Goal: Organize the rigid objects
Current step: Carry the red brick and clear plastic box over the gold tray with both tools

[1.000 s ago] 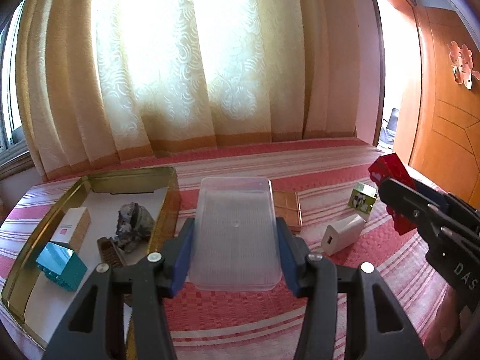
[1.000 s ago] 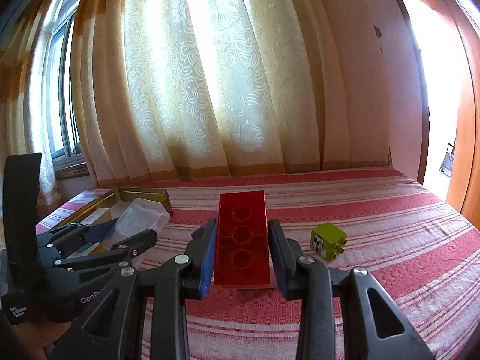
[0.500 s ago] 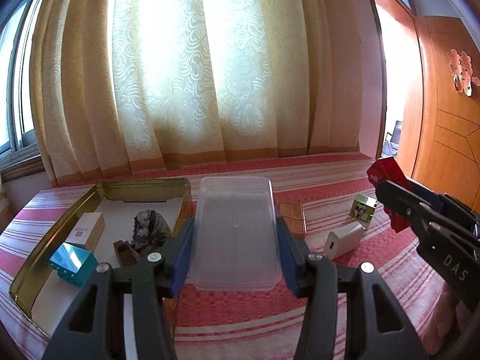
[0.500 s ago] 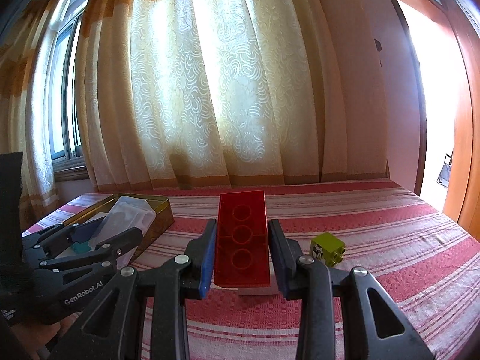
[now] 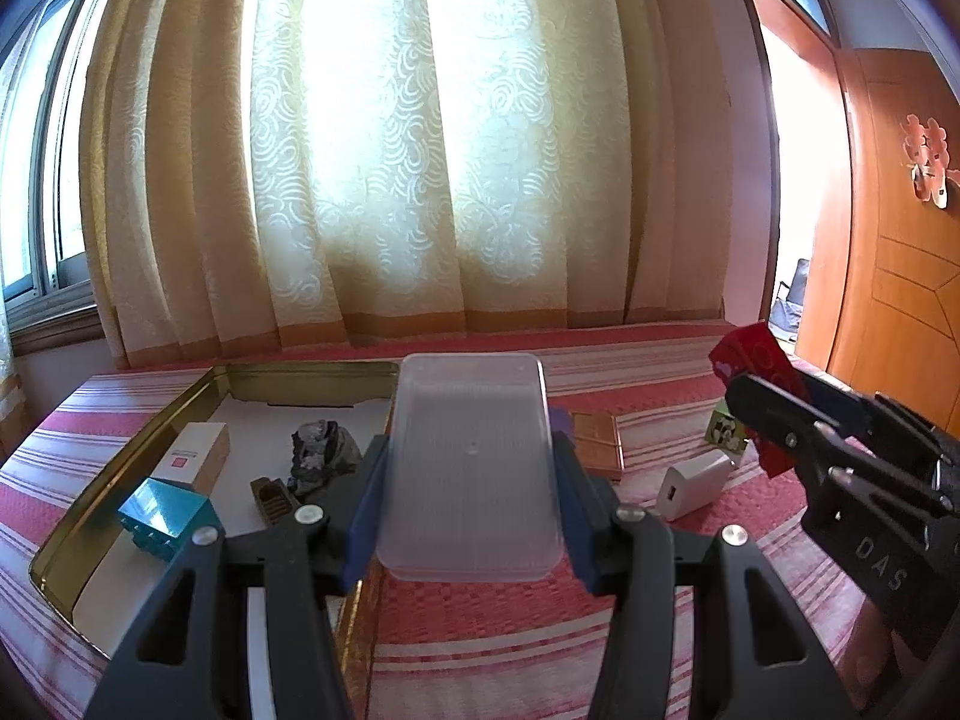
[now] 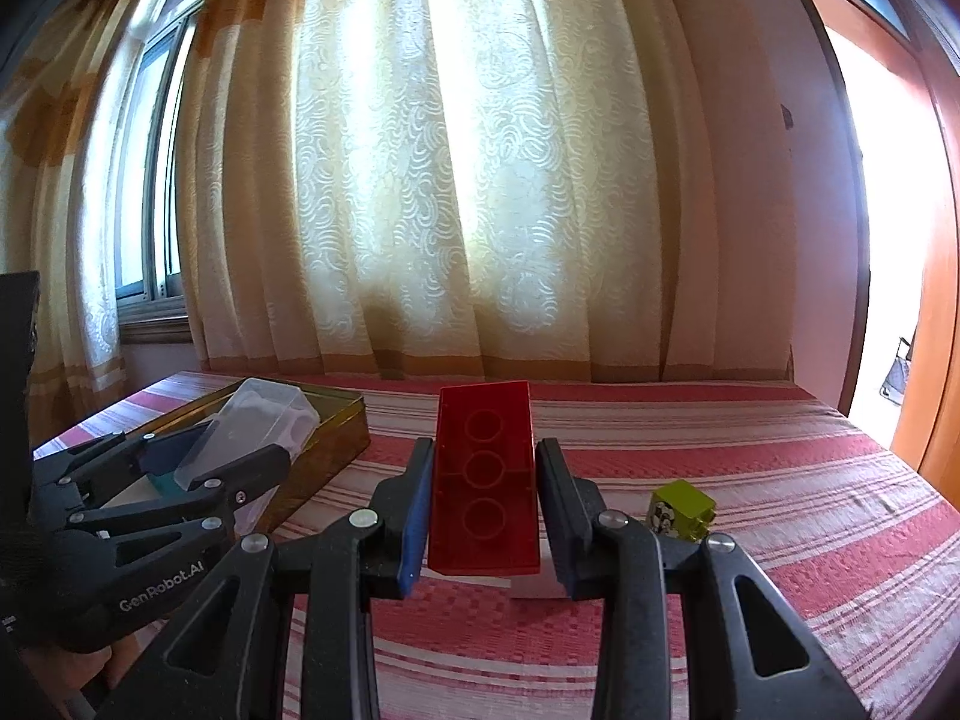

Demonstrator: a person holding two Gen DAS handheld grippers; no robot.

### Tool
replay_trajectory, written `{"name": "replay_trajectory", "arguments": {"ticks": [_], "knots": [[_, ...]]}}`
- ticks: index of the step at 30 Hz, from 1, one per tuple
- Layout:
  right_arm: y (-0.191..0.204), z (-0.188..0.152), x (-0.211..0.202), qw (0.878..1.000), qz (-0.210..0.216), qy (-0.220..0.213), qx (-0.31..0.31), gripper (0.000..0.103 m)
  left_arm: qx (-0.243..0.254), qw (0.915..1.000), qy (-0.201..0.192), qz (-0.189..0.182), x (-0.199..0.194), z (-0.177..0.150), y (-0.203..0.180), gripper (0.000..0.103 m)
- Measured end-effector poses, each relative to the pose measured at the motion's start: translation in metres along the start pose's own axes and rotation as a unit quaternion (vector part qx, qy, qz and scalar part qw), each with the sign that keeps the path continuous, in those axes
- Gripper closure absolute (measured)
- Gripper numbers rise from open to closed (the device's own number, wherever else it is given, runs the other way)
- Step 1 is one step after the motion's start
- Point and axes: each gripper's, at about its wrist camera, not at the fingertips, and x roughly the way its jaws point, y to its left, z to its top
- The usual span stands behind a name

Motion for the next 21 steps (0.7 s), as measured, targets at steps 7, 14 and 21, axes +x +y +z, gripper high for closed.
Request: {"name": "replay_trajectory", "arguments": {"ticks": [7, 14, 21], "knots": [[0.009, 0.000, 0.001, 1.000, 0.007, 0.000, -0.003, 0.067, -0.008, 1.0000, -0.002, 0.001, -0.003, -0.001, 0.008, 0.052], [0.018, 0.000, 0.003, 1.000, 0.016, 0.000, -0.006, 0.067, -0.011, 0.9999, -0.006, 0.000, -0.007, -0.002, 0.017, 0.052], [0.027, 0.001, 0.005, 1.000, 0.026, 0.001, -0.010, 0.067, -0.015, 0.9998, -0.012, 0.003, -0.012, -0.002, 0.026, 0.052]]}}
